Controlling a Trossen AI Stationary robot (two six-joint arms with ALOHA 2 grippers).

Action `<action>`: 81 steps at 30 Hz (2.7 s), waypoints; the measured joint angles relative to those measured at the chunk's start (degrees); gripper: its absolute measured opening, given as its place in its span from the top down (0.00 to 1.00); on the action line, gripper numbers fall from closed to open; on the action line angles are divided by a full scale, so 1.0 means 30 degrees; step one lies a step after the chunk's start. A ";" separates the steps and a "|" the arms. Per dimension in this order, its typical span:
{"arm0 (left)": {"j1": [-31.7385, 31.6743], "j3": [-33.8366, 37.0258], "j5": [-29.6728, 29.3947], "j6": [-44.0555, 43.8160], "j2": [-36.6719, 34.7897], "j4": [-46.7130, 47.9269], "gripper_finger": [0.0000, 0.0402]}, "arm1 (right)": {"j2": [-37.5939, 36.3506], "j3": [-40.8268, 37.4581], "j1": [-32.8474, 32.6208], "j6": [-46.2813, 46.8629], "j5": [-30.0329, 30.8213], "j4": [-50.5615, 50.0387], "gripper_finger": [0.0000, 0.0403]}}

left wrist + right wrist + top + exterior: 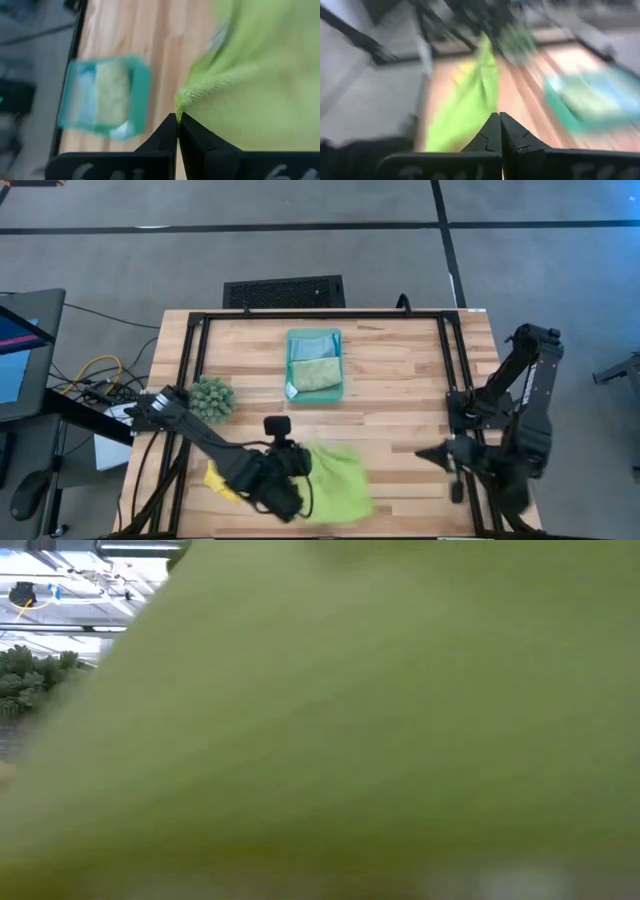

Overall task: Fold microfiber towels
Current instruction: Fold the light green microfiber cloth

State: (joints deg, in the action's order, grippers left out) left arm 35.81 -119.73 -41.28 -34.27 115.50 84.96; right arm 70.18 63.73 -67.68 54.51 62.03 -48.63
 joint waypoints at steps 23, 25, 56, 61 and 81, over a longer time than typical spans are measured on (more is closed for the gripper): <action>-0.0639 0.0703 0.1813 0.1880 0.5448 0.1489 1.00 | 0.1684 -1.1385 1.0274 -0.8362 -1.1639 2.0256 0.82; 0.0086 0.0694 0.1807 0.1227 0.4966 0.1220 1.00 | 0.2981 -1.1263 1.1261 -0.8844 -1.2203 2.1936 0.78; 0.1865 0.4374 0.2193 -0.1894 0.4985 -0.2177 1.00 | 1.5155 -0.1562 1.8174 -1.2352 -1.7680 1.8325 0.76; 0.1649 0.4361 0.2002 -0.1974 0.4985 -0.2142 0.98 | 1.3511 -0.1702 1.7069 -1.2551 -1.6812 1.4511 0.96; -0.5380 0.4684 0.2326 0.4939 0.4883 -0.5681 0.40 | 0.7698 -0.5787 0.9480 -0.2975 -1.2425 0.0644 0.96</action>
State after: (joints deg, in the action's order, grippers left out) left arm 19.67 -105.68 -34.30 -19.45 130.15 67.92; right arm 93.27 46.37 -39.24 45.59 24.75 -46.70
